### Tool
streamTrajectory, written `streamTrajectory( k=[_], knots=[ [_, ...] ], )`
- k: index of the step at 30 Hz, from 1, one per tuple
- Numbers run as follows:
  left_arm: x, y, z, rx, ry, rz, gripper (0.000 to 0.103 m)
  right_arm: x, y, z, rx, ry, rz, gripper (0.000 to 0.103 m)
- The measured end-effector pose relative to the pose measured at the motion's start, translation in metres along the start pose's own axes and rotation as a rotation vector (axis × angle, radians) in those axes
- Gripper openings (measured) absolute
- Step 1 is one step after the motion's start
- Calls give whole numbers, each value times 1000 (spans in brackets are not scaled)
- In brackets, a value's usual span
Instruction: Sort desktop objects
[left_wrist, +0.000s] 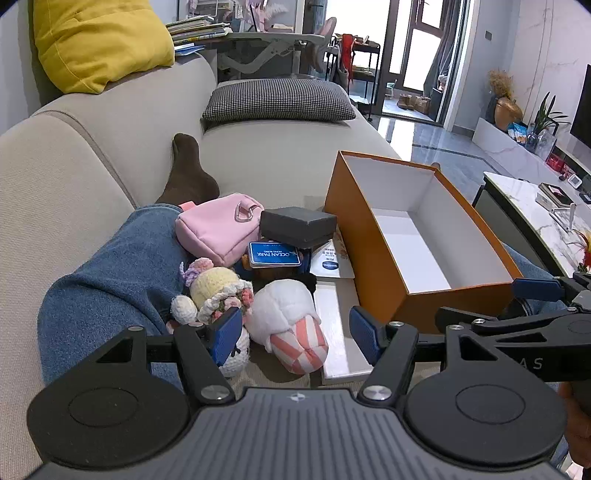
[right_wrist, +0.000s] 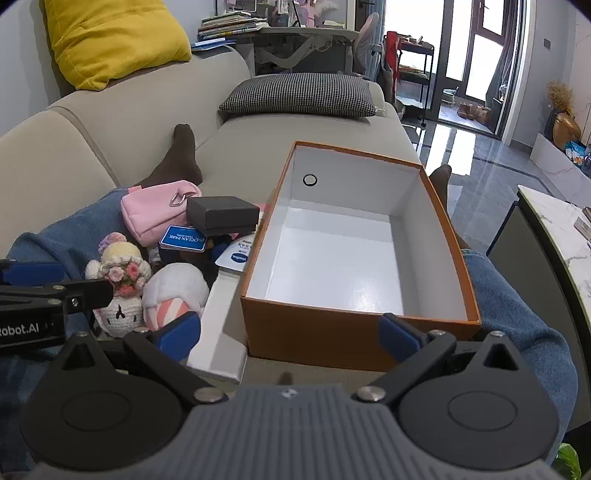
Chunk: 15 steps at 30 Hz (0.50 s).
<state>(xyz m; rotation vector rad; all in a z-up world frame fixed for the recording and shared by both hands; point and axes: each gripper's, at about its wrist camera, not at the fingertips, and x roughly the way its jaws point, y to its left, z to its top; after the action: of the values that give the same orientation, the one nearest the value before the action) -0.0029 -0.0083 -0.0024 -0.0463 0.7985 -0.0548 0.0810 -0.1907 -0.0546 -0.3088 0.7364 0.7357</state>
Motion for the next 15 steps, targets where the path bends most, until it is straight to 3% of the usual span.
streamTrajectory(
  k=[15],
  knots=[
    [1,-1,0,1,10,-5,76,3,-1,-2,3,14,-5,102]
  ],
)
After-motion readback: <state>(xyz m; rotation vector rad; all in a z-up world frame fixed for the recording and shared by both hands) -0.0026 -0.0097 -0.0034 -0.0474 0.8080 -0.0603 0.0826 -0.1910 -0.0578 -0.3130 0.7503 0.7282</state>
